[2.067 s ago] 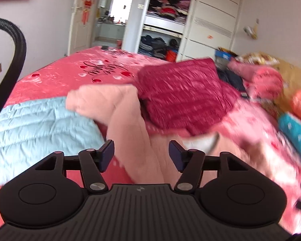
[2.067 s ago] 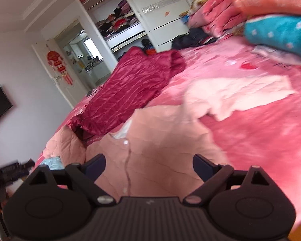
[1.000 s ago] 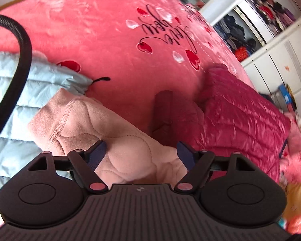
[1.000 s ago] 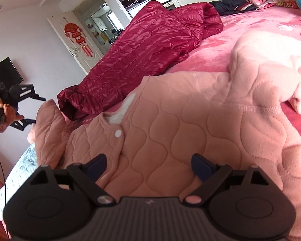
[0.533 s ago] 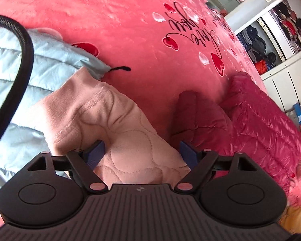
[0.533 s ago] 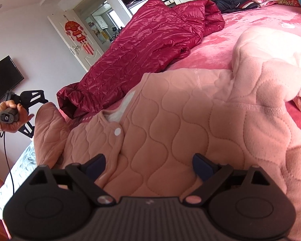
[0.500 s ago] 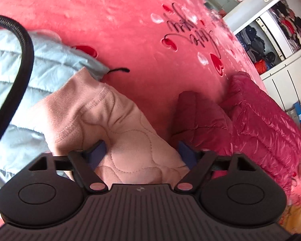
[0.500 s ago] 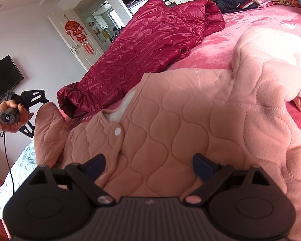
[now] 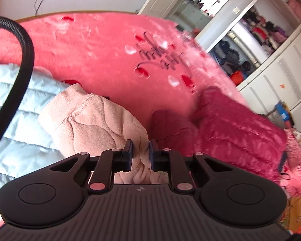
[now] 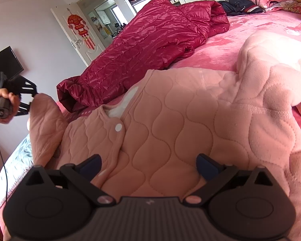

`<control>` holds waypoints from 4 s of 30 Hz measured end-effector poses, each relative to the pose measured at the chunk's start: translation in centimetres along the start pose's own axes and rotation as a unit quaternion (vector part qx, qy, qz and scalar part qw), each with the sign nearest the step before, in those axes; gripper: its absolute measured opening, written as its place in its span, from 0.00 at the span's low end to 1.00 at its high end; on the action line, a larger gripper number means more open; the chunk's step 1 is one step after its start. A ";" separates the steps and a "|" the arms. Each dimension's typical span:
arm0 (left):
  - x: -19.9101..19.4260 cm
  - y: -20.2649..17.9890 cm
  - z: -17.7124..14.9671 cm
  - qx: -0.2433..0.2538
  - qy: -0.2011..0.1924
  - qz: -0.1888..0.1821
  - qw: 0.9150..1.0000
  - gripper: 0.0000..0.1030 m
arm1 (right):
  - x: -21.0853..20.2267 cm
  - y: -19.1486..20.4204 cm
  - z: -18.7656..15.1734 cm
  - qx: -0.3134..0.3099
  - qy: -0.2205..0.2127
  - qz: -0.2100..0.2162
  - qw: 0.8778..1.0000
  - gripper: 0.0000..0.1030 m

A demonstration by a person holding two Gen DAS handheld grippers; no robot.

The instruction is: Fold large clothes

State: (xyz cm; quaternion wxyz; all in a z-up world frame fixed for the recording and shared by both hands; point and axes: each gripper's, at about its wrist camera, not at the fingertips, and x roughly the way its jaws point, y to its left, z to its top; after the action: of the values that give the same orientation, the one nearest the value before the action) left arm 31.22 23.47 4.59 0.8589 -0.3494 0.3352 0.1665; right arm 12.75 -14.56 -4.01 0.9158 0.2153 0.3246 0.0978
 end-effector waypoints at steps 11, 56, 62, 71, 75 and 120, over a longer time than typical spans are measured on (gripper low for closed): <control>-8.2 2.2 0.7 0.024 -0.040 -0.079 0.996 0.15 | 0.2 0.9 -0.2 -0.029 0.005 -0.021 0.999 0.99; -8.6 1.3 -6.7 0.168 -0.046 -0.009 0.985 0.43 | 0.8 1.7 -0.9 -0.064 0.013 -0.043 0.997 1.00; -1.6 -5.1 -8.2 0.190 -0.001 -0.052 0.980 0.45 | 1.2 2.0 -1.0 -0.074 0.017 -0.047 0.996 1.00; 4.8 -5.0 -13.6 0.189 0.053 0.047 0.979 0.39 | 1.5 1.9 -0.9 -0.076 0.020 -0.043 0.996 1.00; 1.7 -1.9 -13.5 0.199 0.010 0.096 0.975 0.35 | 1.6 1.9 -0.8 -0.077 0.021 -0.041 0.996 1.00; 4.0 6.6 0.2 0.169 -0.036 0.355 0.919 0.87 | 1.7 1.9 -1.1 -0.082 0.012 -0.040 0.996 1.00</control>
State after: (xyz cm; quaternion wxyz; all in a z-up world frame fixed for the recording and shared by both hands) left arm 30.73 28.41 -1.29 0.8012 -0.0510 0.4290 0.4140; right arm 13.29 -11.92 -4.88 0.9295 0.1253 0.3350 0.0894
